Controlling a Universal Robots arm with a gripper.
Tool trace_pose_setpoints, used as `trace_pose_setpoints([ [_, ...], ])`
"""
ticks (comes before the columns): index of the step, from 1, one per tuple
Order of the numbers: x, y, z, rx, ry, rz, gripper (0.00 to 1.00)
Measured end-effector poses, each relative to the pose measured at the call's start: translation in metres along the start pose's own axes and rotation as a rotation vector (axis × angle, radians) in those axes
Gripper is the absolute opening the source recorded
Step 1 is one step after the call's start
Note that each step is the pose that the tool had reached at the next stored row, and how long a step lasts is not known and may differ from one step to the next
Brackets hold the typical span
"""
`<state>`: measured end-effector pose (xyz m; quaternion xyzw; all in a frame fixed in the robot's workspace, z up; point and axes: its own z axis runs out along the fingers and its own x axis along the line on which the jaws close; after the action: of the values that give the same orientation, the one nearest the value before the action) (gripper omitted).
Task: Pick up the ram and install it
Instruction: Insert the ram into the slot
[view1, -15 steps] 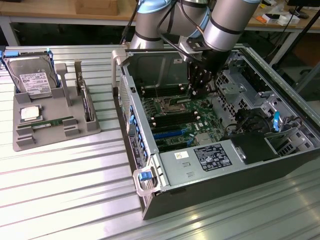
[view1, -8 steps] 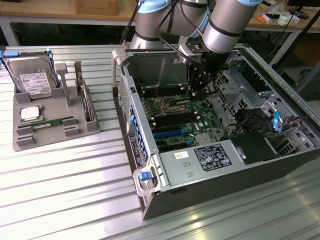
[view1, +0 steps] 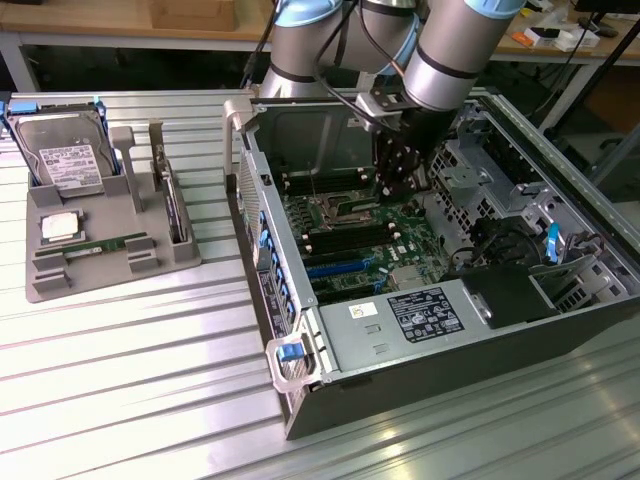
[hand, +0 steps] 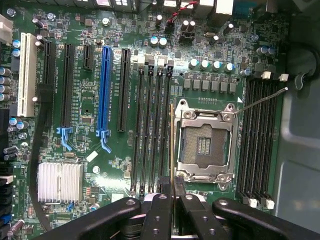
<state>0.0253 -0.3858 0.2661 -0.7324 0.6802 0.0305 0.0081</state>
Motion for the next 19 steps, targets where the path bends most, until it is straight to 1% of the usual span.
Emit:
trace_pose_setpoints([
  [8, 0.000, -0.0002, 0.0069, 0.0000, 0.0000, 0.000, 0.12],
  [19, 0.001, -0.0004, 0.0139, 0.0000, 0.0001, 0.000, 0.12],
])
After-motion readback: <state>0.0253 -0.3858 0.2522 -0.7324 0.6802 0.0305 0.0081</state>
